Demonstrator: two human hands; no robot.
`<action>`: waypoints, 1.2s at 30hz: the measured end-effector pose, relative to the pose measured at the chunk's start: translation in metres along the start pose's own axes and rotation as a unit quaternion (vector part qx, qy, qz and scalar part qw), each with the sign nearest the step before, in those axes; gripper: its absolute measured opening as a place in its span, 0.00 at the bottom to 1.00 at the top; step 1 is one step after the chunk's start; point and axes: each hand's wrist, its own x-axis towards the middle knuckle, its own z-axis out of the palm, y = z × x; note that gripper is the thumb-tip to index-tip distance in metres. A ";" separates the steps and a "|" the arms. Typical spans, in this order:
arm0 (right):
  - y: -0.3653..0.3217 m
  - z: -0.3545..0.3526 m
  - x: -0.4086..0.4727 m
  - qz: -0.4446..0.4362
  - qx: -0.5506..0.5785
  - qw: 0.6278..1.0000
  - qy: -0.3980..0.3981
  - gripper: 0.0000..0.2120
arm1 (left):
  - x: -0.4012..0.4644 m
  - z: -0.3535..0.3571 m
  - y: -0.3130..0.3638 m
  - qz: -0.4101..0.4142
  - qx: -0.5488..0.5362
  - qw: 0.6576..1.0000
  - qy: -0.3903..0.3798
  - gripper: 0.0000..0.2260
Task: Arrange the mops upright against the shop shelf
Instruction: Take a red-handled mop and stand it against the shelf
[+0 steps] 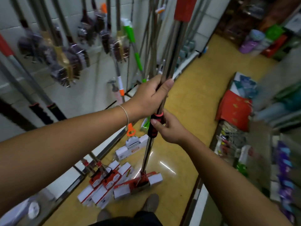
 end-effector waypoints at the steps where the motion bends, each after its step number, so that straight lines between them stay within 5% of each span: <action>1: -0.001 -0.014 -0.003 0.003 0.000 1.000 0.013 0.06 | 0.010 0.008 0.009 0.006 -0.005 1.000 -0.008 0.19; 10: 0.021 -0.140 -0.029 0.018 0.036 0.993 0.107 0.05 | 0.106 0.105 0.084 0.065 -0.091 0.990 -0.089 0.14; 14: 0.041 -0.185 -0.036 0.027 0.057 0.986 0.152 0.10 | 0.144 0.154 0.113 0.088 -0.114 0.986 -0.089 0.26; 22: 0.073 -0.276 -0.037 0.049 0.108 0.957 0.266 0.08 | 0.207 0.244 0.158 0.134 -0.108 0.978 -0.115 0.23; 36: 0.148 -0.433 0.068 0.103 0.084 0.919 0.370 0.09 | 0.402 0.342 0.152 0.180 -0.124 0.953 -0.208 0.18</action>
